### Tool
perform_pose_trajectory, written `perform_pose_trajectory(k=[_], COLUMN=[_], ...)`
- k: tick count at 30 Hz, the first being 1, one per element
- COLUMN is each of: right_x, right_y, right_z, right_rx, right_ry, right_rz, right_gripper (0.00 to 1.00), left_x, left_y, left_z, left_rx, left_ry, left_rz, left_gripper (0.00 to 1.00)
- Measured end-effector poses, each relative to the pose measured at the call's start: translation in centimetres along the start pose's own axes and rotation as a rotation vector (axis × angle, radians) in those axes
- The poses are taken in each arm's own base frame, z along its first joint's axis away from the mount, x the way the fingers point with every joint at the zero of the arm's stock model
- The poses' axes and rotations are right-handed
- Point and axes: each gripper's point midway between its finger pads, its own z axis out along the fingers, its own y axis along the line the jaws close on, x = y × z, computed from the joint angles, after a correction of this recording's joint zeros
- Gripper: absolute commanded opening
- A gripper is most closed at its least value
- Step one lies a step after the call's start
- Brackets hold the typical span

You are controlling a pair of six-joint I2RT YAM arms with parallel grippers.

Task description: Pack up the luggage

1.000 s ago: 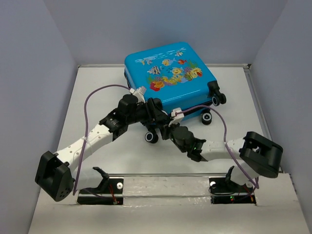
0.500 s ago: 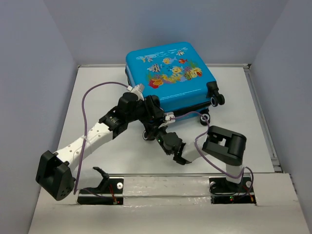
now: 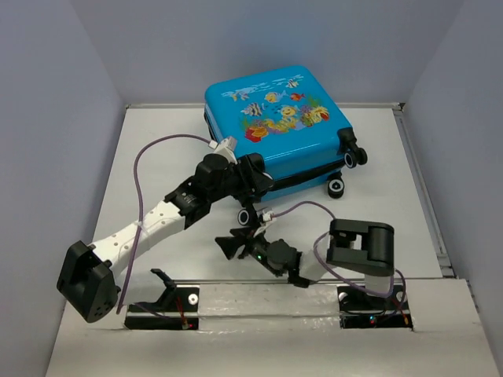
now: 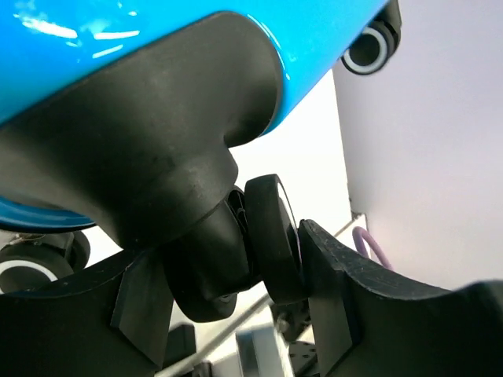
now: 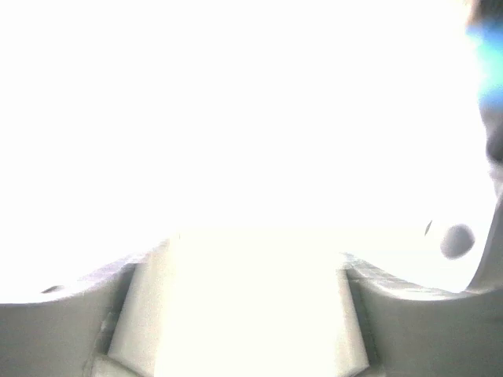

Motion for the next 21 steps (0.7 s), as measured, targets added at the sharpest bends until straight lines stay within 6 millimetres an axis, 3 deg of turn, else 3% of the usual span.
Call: perform_pose_trajectory(k=[3, 5, 7, 12, 16, 21], right_x=[2.7, 1.9, -0.2, -5.7, -9.0, -12.7], right_y=[0.4, -0.3, 0.0, 0.9, 0.0, -2.5], right_z=[-6.4, -8.4, -8.8, -10.4, -10.9, -9.1], right_rx=[-0.039, -0.006, 0.012, 0.043, 0.095, 0.185], right_ry=[0.167, 0.228, 0.228, 0.198, 0.163, 0.104], right_rz=[-0.035, -0.057, -0.054, -0.053, -0.118, -0.189], right_gripper=[0.85, 0.89, 0.93, 1.0, 1.0, 1.0], left_x=[1.3, 1.7, 1.7, 1.6, 1.6, 1.7], left_y=[-0.9, -0.9, -0.9, -1.0, -1.1, -1.1], left_z=[0.1, -0.1, -0.2, -0.3, -0.2, -0.2], left_rx=[0.035, 0.047, 0.06, 0.076, 0.09, 0.099], left_ry=[0.027, 0.031, 0.022, 0.007, -0.001, -0.001], left_rz=[-0.008, -0.011, -0.014, -0.022, -0.031, -0.038], left_gripper=[0.17, 0.2, 0.22, 0.4, 0.53, 0.65])
